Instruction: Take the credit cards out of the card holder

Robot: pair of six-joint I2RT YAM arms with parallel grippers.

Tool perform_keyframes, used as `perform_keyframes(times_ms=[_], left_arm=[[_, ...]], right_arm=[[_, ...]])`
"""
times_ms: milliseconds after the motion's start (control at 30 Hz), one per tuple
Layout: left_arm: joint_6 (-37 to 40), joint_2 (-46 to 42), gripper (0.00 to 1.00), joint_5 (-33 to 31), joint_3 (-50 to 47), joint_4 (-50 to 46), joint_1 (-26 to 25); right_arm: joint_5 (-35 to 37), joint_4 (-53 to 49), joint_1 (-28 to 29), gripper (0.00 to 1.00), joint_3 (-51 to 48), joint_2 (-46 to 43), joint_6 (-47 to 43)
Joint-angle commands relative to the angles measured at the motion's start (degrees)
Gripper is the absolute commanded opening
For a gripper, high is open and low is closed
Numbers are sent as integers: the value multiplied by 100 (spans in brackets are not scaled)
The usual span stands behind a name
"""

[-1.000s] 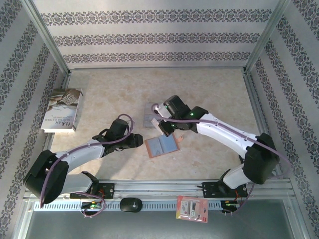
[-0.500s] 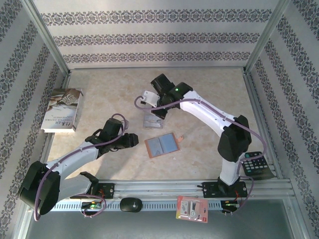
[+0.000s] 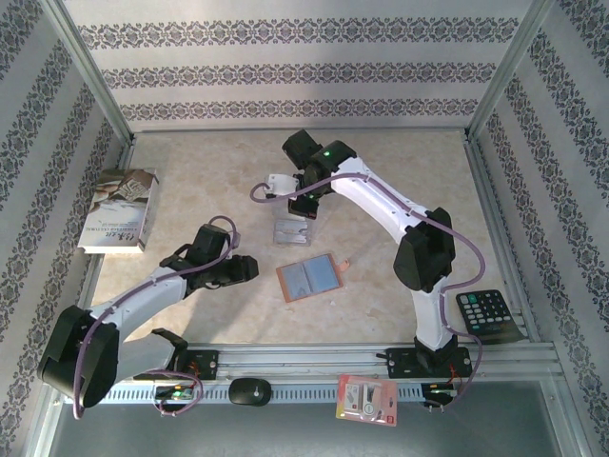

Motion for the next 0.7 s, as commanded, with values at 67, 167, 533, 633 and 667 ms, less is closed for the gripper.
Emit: perform_keyframes(times_ms=[67, 167, 533, 633, 667], left_arm=[[106, 293, 44, 153, 188, 47, 117], [68, 463, 44, 218, 171, 213, 141], [90, 688, 44, 271, 204, 326, 193], [88, 698, 44, 285, 184, 351, 204], [90, 711, 44, 290, 180, 359, 200]], right_arm=[[-258, -74, -68, 0, -124, 230, -302], [-253, -42, -95, 0, -80, 386, -328], [-172, 86, -196, 0, -97, 699, -336], [-162, 156, -207, 0, -114, 756, -317], [-182, 172, -214, 0, -117, 765, -317]])
